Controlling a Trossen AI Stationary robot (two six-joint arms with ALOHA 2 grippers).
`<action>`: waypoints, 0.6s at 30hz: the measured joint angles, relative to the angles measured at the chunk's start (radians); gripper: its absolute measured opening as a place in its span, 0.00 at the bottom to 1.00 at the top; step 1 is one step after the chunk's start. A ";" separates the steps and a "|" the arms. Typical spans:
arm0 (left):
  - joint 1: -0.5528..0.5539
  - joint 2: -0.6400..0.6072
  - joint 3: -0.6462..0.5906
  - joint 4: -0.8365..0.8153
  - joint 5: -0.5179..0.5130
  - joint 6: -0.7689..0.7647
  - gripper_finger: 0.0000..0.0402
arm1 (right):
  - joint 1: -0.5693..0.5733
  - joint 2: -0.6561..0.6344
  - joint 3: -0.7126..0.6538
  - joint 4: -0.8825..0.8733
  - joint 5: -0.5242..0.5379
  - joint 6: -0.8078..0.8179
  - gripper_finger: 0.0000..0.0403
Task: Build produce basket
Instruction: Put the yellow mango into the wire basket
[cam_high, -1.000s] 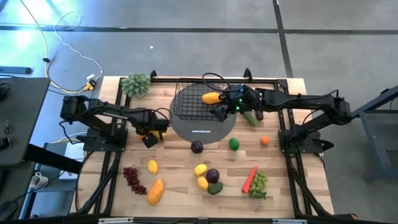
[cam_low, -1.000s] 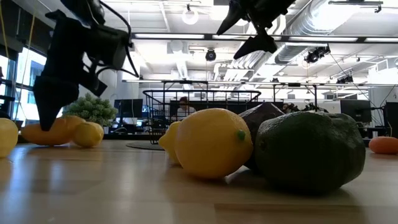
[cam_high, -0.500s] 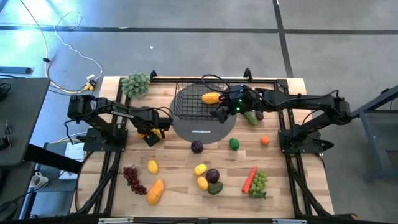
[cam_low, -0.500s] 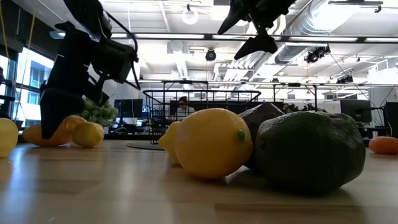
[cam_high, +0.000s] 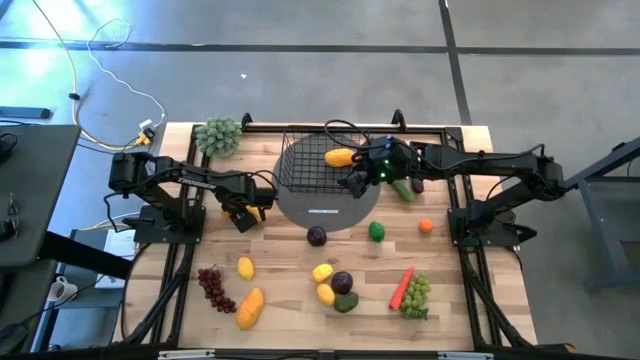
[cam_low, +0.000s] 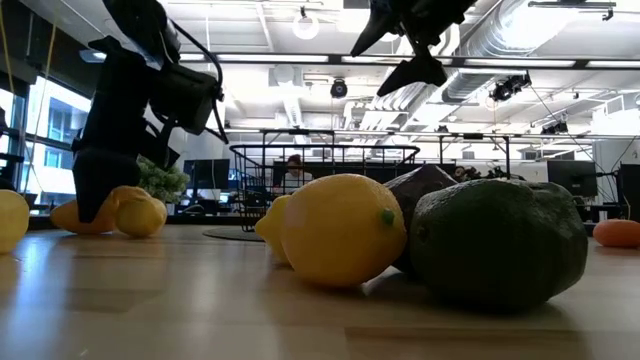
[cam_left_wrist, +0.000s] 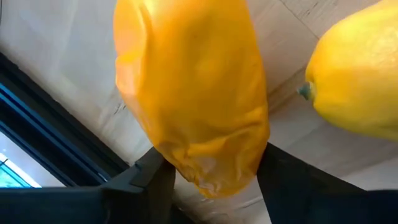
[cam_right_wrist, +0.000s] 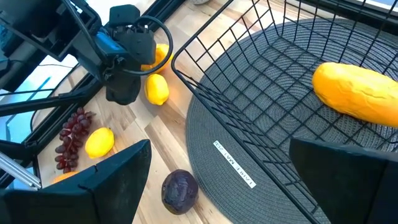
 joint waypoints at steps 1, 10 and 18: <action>0.000 0.000 0.000 0.000 0.000 0.000 0.44 | 0.000 0.000 0.000 0.000 0.000 0.000 0.91; 0.000 -0.047 0.017 -0.004 0.030 0.019 0.42 | 0.000 0.000 0.000 0.000 0.001 0.005 0.91; 0.012 -0.135 0.076 -0.008 0.029 0.019 0.42 | 0.000 0.000 0.000 0.001 0.016 0.008 0.91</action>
